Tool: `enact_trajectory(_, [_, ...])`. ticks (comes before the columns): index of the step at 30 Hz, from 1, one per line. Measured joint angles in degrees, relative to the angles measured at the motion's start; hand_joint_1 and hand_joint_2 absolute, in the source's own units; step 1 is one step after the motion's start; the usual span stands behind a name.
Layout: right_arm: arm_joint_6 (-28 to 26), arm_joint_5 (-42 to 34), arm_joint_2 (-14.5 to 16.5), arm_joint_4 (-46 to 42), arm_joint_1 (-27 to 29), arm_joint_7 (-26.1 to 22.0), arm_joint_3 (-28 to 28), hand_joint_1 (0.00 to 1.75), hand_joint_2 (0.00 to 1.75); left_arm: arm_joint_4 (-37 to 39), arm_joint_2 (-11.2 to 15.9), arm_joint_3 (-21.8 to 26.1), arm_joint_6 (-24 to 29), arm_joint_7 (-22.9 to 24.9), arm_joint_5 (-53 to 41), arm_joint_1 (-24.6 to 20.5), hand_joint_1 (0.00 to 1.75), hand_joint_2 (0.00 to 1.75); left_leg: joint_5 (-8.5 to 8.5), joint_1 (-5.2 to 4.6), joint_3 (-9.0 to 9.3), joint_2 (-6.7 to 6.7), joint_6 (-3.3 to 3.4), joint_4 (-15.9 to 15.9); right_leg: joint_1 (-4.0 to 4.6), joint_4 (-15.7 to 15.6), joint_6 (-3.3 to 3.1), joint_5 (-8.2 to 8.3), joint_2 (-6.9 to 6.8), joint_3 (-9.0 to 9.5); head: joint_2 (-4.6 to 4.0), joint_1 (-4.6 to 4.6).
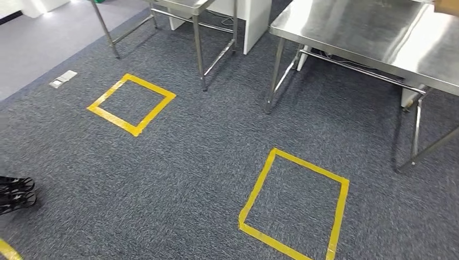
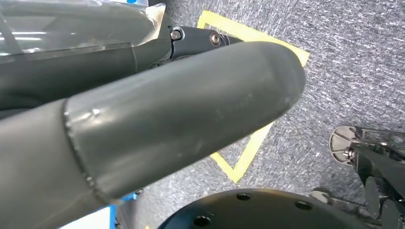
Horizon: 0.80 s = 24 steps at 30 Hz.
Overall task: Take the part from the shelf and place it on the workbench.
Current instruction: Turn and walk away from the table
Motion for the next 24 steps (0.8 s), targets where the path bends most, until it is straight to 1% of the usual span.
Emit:
enact_trajectory(1, [0.10, 0.08, 0.02, 0.00, 0.06, 0.01, 0.03, 0.00, 0.00, 0.00, -0.05, 0.01, 0.04, -0.17, 0.00, 0.03, 0.00, 0.00, -0.09, -0.04, -0.05, -0.67, -0.18, 0.28, -0.13, -3.96, 0.32, 1.66, 0.94, 1.71, 0.00, 0.02])
enact_trajectory(2, [0.17, 0.16, 0.09, 0.00, 0.09, 0.01, 0.05, 0.00, 0.00, 0.00, -0.09, 0.03, 0.07, -0.27, 0.00, 0.04, 0.00, 0.00, -0.25, -0.17, -0.22, -1.30, -0.45, 0.66, -0.19, -7.06, 0.27, 2.93, 1.70, 2.98, 0.00, 0.04])
enact_trajectory(3, [0.21, 0.22, 0.17, 0.00, 0.12, 0.01, 0.09, 0.00, 0.00, 0.00, -0.11, 0.05, 0.08, -0.33, 0.00, 0.06, 0.00, 0.00, -0.37, -0.28, -0.41, -1.78, -0.75, 0.98, -0.19, -8.85, -0.04, 3.63, 2.26, 3.63, 0.00, 0.03])
enact_trajectory(4, [0.27, 0.28, 0.27, 0.00, 0.12, 0.01, 0.13, 0.00, 0.00, 0.00, -0.14, 0.09, 0.08, -0.38, 0.00, 0.14, 0.00, 0.00, -0.45, -0.38, -0.60, -2.19, -1.05, 1.17, -0.10, -9.33, -0.51, 3.82, 2.36, 3.72, 0.00, 0.00])
enact_trajectory(5, [0.36, 0.32, 0.38, 0.00, 0.12, 0.00, 0.18, 0.00, 0.00, 0.00, -0.16, 0.17, 0.08, -0.45, 0.00, 0.27, 0.00, 0.00, -0.44, -0.42, -0.79, -2.58, -1.30, 1.27, -0.10, -9.41, -1.01, 3.99, 1.89, 3.85, 0.00, -0.05])
enact_trajectory(6, [0.47, 0.37, 0.50, 0.00, 0.12, -0.03, 0.22, 0.00, 0.00, 0.00, -0.17, 0.27, 0.07, -0.53, 0.00, 0.43, 0.00, 0.00, -0.51, -0.34, -0.94, -2.55, -1.50, 1.43, -0.24, -9.44, -1.40, 4.12, 1.40, 3.98, 0.00, -0.08])
enact_trajectory(7, [0.57, 0.43, 0.57, 0.00, 0.12, -0.08, 0.26, 0.00, 0.00, 0.00, -0.20, 0.38, 0.07, -0.61, 0.00, 0.58, 0.00, 0.00, -1.04, -0.32, -1.32, -1.82, -1.75, 2.13, -0.41, -9.51, -1.82, 4.26, 0.88, 4.13, 0.00, -0.21])
enact_trajectory(8, [0.69, 0.52, 0.62, 0.00, 0.19, -0.14, 0.28, 0.00, 0.00, 0.00, -0.22, 0.48, 0.06, -0.66, 0.01, 0.66, 0.00, 0.00, -2.17, -0.25, -2.13, -0.66, -2.05, 3.81, -0.59, -9.58, -2.22, 4.38, 0.30, 4.25, 0.00, -0.40])
enact_trajectory(9, [0.83, 0.64, 0.64, 0.00, 0.31, -0.20, 0.31, 0.00, 0.00, 0.00, -0.24, 0.55, 0.05, -0.68, 0.03, 0.68, 0.00, 0.00, -3.86, -0.13, -3.45, 0.76, -2.38, 6.59, -0.60, -9.62, -2.52, 4.42, -0.32, 4.25, 0.00, -0.57])
enact_trajectory(10, [1.00, 0.84, 0.60, 0.00, 0.48, -0.26, 0.38, 0.00, 0.00, 0.00, -0.31, 0.62, 0.04, -0.65, 0.07, 0.66, 0.00, 0.00, -5.86, 0.01, -5.31, 1.97, -2.74, 10.34, -0.52, -9.61, -2.74, 4.37, -1.00, 4.22, 0.00, -0.76])
enact_trajectory(11, [1.21, 1.08, 0.57, 0.00, 0.62, -0.27, 0.50, 0.00, 0.00, 0.00, -0.39, 0.71, 0.05, -0.53, 0.12, 0.64, 0.00, 0.00, -7.50, 0.23, -7.22, 2.55, -3.04, 14.12, -0.43, -9.60, -2.85, 4.30, -1.74, 4.19, 0.00, -0.82])
enact_trajectory(12, [1.37, 1.30, 0.55, 0.00, 0.68, -0.28, 0.67, 0.00, 0.00, 0.00, -0.48, 0.84, 0.10, -0.40, 0.15, 0.63, 0.00, 0.00, -8.33, 0.42, -8.64, 2.85, -3.24, 16.85, -0.38, -9.59, -2.89, 4.24, -2.47, 4.16, 0.00, -0.81])
enact_trajectory(13, [1.49, 1.48, 0.52, 0.00, 0.65, -0.27, 0.89, 0.00, 0.00, 0.00, -0.58, 0.99, 0.16, -0.20, 0.17, 0.64, 0.00, 0.00, -8.07, 0.55, -9.09, 3.07, -3.34, 17.65, -0.37, -9.59, -2.94, 4.17, -3.16, 4.08, 0.00, -0.81])
enact_trajectory(14, [1.55, 1.58, 0.50, 0.00, 0.55, -0.24, 1.12, 0.00, 0.00, 0.00, -0.64, 1.16, 0.21, 0.01, 0.17, 0.66, 0.00, 0.00, -6.77, 0.64, -8.28, 3.35, -3.33, 16.09, -0.38, -9.59, -2.94, 4.08, -3.75, 4.04, 0.00, -0.81])
enact_trajectory(15, [1.56, 1.61, 0.49, 0.00, 0.43, -0.19, 1.32, 0.00, 0.00, 0.00, -0.67, 1.30, 0.26, 0.16, 0.17, 0.65, 0.00, 0.00, -4.92, 0.66, -6.37, 3.99, -3.20, 12.59, -0.39, -9.60, -2.88, 3.97, -4.30, 4.05, 0.00, -0.81])
enact_trajectory(16, [1.57, 1.62, 0.50, 0.00, 0.30, -0.12, 1.50, 0.00, 0.00, 0.00, -0.69, 1.42, 0.26, 0.30, 0.17, 0.57, 0.00, 0.00, -3.28, 0.57, -4.02, 5.21, -2.97, 8.30, -0.33, -9.61, -2.75, 3.82, -4.80, 4.24, 0.00, -0.81])
enact_trajectory(17, [1.56, 1.62, 0.51, 0.00, 0.20, -0.03, 1.61, 0.00, 0.00, 0.00, -0.69, 1.51, 0.25, 0.37, 0.17, 0.40, 0.00, 0.00, -2.18, 0.41, -2.07, 6.16, -2.71, 4.86, -0.16, -9.62, -2.50, 3.62, -5.27, 4.37, 0.00, -0.78])
enact_trajectory(18, [1.55, 1.62, 0.51, 0.00, 0.10, 0.03, 1.67, 0.00, 0.00, 0.00, -0.72, 1.57, 0.24, 0.42, 0.17, 0.22, 0.00, 0.00, -1.68, 0.21, -0.84, 6.84, -2.45, 2.63, 0.01, -9.63, -2.24, 3.46, -5.73, 4.55, 0.00, -0.73])
enact_trajectory(19, [1.54, 1.62, 0.50, 0.00, -0.03, 0.08, 1.70, 0.00, 0.00, 0.00, -0.73, 1.65, 0.23, 0.45, 0.17, 0.07, 0.00, 0.00, -1.66, -0.02, -0.44, 7.01, -2.22, 1.79, 0.18, -9.68, -1.94, 3.33, -6.20, 4.76, 0.00, -0.67])
enact_trajectory(20, [1.53, 1.62, 0.50, 0.00, -0.17, 0.13, 1.73, 0.00, 0.00, 0.00, -0.74, 1.75, 0.22, 0.50, 0.17, -0.01, 0.00, 0.00, -1.60, -0.21, -0.51, 6.40, -1.97, 1.76, 0.26, -9.81, -1.62, 3.29, -6.70, 4.96, 0.00, -0.63])
enact_trajectory(21, [1.52, 1.63, 0.50, 0.00, -0.35, 0.17, 1.78, 0.00, 0.00, 0.00, -0.75, 1.84, 0.22, 0.55, 0.17, -0.01, 0.00, 0.00, -1.35, -0.13, -0.41, 5.82, -1.57, 1.41, 0.30, -9.85, -1.29, 3.19, -6.85, 5.19, 0.00, -0.59])
enact_trajectory(22, [1.52, 1.65, 0.47, 0.00, -0.49, 0.21, 1.85, 0.00, 0.00, 0.00, -0.77, 1.91, 0.22, 0.62, 0.17, 0.01, 0.00, 0.00, -1.03, -0.09, -0.19, 5.30, -1.18, 0.90, 0.30, -9.54, -1.05, 2.88, -6.18, 5.29, 0.00, -0.52])
enact_trajectory(23, [1.50, 1.68, 0.45, 0.00, -0.52, 0.26, 1.91, 0.00, 0.00, 0.00, -0.80, 1.96, 0.22, 0.73, 0.17, 0.00, 0.00, 0.00, -0.63, 0.02, 0.05, 4.79, -0.71, 0.38, 0.28, -8.32, -1.03, 2.08, -4.91, 4.89, 0.00, -0.48])
enact_trajectory(24, [1.47, 1.71, 0.42, 0.00, -0.49, 0.36, 1.96, 0.00, 0.00, 0.00, -0.84, 1.98, 0.22, 0.87, 0.17, -0.06, 0.00, 0.00, -0.30, 0.16, 0.27, 4.27, -0.36, -0.06, 0.26, -5.88, -1.21, 0.73, -3.34, 3.77, 0.00, -0.38])
